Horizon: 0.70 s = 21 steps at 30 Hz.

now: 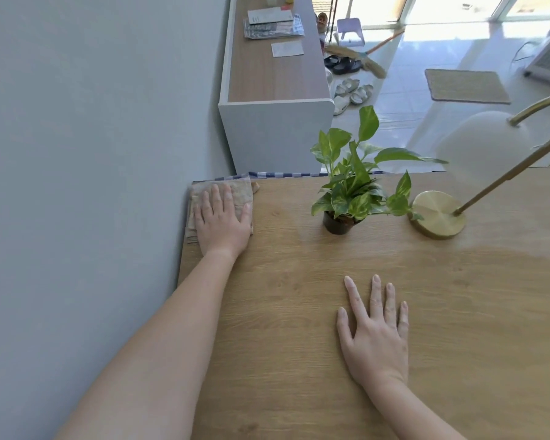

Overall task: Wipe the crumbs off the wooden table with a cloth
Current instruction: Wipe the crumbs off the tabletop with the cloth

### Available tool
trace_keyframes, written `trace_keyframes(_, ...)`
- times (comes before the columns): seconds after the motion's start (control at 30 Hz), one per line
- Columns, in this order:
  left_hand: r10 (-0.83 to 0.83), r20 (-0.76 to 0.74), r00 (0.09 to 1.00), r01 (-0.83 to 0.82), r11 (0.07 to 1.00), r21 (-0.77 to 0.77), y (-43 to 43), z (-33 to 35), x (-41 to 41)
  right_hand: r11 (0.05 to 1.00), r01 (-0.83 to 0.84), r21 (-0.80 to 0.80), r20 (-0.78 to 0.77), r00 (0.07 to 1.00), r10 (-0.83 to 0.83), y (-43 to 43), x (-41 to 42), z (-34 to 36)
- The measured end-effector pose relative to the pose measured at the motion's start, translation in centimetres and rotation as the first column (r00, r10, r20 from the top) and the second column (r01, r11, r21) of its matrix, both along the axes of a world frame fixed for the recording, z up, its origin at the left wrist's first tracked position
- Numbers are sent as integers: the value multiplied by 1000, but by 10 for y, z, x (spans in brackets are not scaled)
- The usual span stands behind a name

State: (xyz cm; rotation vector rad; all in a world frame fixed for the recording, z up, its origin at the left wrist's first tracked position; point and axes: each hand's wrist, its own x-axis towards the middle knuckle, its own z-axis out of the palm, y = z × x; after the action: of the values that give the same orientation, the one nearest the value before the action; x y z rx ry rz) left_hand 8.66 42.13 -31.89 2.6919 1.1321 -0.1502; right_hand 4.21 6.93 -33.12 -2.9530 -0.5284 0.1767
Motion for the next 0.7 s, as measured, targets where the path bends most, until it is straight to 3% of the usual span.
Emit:
trace_keyframes(0.33,-139,118,983,144,989,-31,-148,0,-68,1000,10,24,20,1000,-11,1,-2,4)
trace_keyframes(0.5,-106,106,989,108,994,-20,-146,-3,-47,1000,11,22,39,999,-12,3,-1,3)
trace_keyframes(0.7,-71,91,993,75,996,-49,-111,-4,33,1000,24,6,40,999,-25,3,-1,1)
